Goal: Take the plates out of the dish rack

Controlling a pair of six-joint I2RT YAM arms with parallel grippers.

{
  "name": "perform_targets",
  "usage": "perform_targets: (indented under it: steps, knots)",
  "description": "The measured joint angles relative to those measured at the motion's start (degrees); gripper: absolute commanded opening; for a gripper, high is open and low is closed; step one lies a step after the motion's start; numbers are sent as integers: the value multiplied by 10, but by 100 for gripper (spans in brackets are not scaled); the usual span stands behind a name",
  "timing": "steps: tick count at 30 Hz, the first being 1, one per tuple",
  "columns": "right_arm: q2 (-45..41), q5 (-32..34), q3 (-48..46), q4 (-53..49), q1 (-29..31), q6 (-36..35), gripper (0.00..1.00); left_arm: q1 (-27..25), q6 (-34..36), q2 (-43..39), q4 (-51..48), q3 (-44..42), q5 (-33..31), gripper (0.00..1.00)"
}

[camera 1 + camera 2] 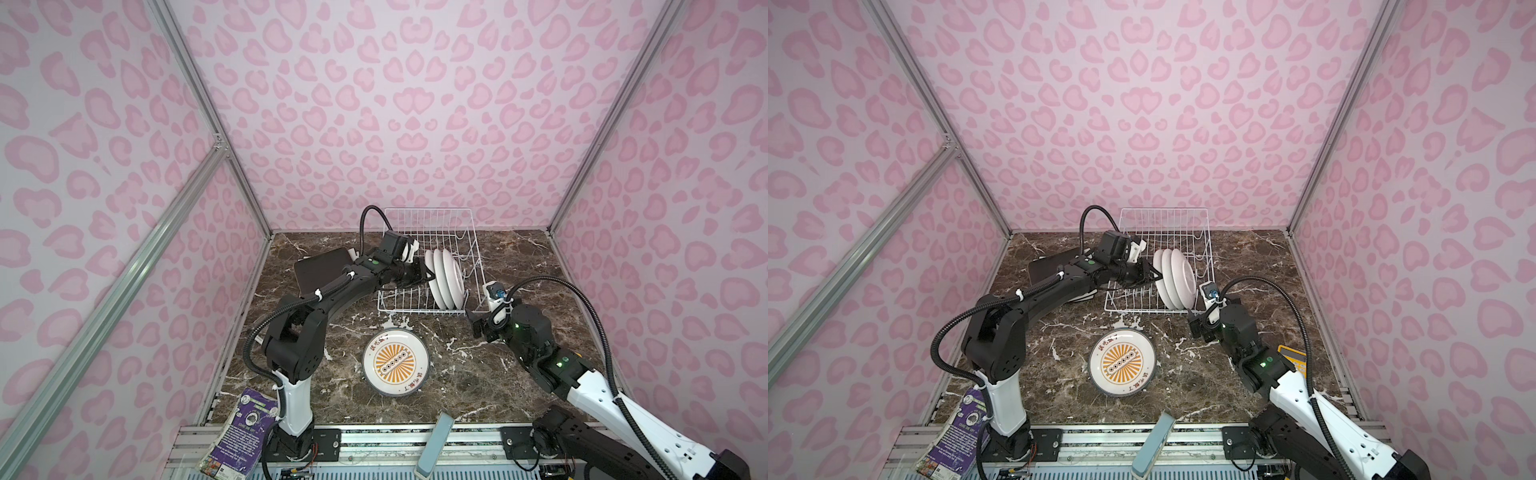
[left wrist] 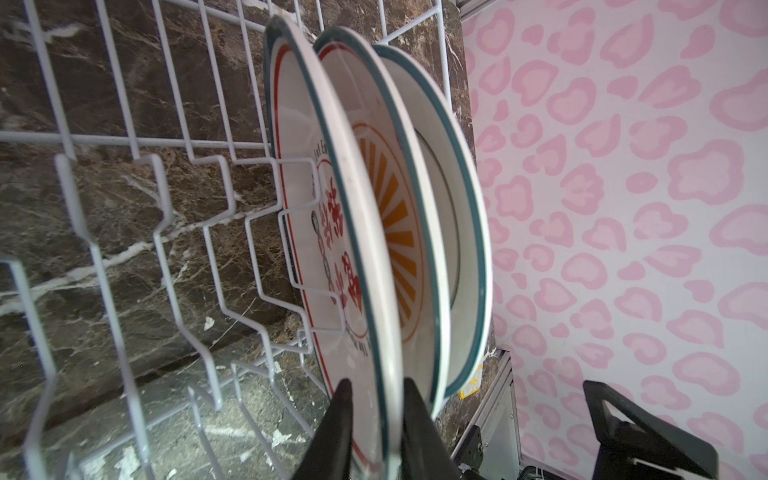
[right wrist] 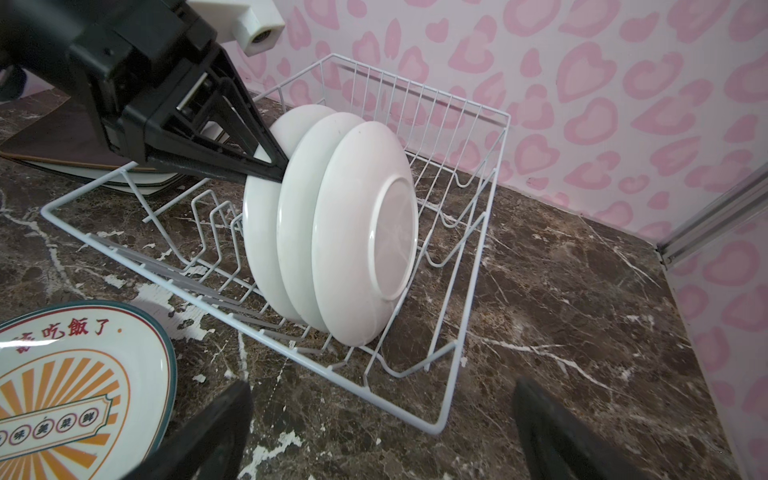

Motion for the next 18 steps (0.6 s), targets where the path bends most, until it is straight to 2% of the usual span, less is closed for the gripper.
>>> perform_targets:
  steps: [18]
  knots:
    - [-6, 0, 3, 0, 0, -3, 99, 0, -13, 30, 19, 22, 7, 20]
